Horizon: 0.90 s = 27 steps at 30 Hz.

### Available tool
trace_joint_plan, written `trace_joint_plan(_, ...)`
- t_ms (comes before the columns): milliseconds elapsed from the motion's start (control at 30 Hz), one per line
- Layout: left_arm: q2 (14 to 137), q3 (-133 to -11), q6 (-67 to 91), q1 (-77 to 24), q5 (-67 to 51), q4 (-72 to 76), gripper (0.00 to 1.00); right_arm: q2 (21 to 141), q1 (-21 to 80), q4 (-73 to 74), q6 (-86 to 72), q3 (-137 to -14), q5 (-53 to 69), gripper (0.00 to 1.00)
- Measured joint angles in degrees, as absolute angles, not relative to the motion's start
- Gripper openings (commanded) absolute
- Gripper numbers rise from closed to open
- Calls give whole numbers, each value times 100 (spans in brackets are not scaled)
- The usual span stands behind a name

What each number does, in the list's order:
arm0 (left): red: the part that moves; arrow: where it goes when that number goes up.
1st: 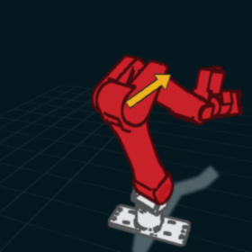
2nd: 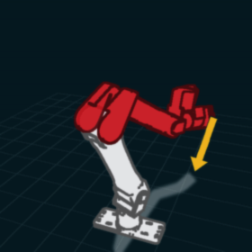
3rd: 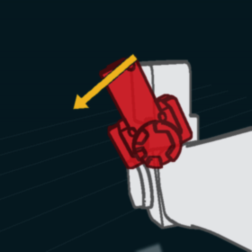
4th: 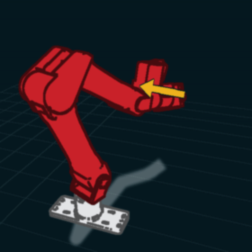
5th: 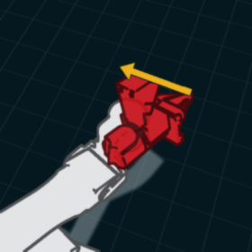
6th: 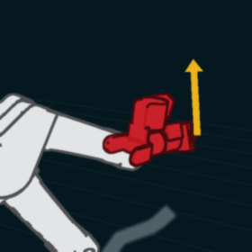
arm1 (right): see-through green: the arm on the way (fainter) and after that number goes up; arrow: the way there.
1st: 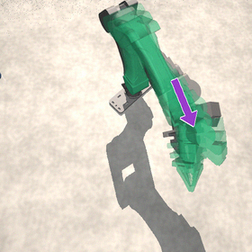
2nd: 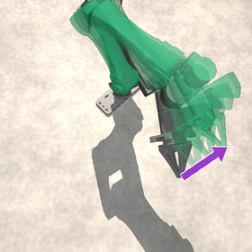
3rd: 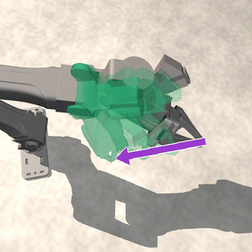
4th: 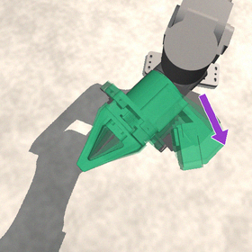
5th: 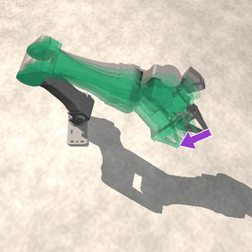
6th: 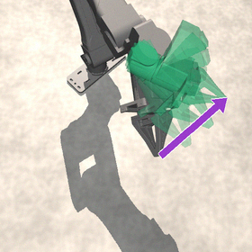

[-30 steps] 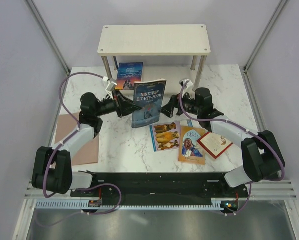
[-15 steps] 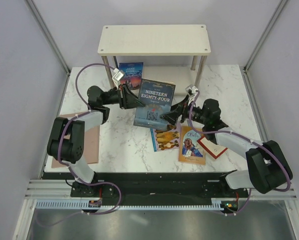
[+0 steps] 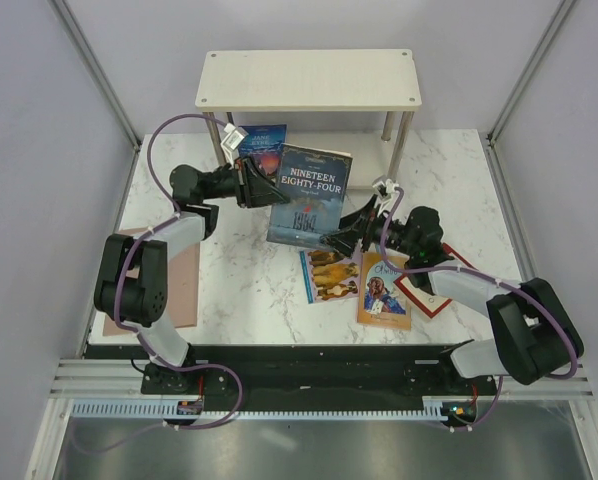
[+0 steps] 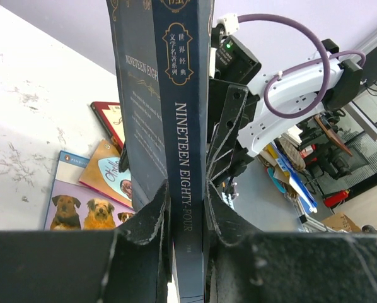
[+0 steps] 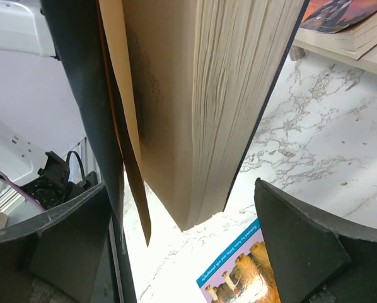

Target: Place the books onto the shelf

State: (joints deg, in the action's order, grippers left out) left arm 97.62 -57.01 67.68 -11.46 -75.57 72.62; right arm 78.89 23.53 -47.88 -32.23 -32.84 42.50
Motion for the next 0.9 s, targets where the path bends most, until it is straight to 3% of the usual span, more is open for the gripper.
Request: trace_joint_plan(900,9367,-5826,7225,-1319,-7614,7371,2,8606,2659,-5793,-3671,-3155,4320,98)
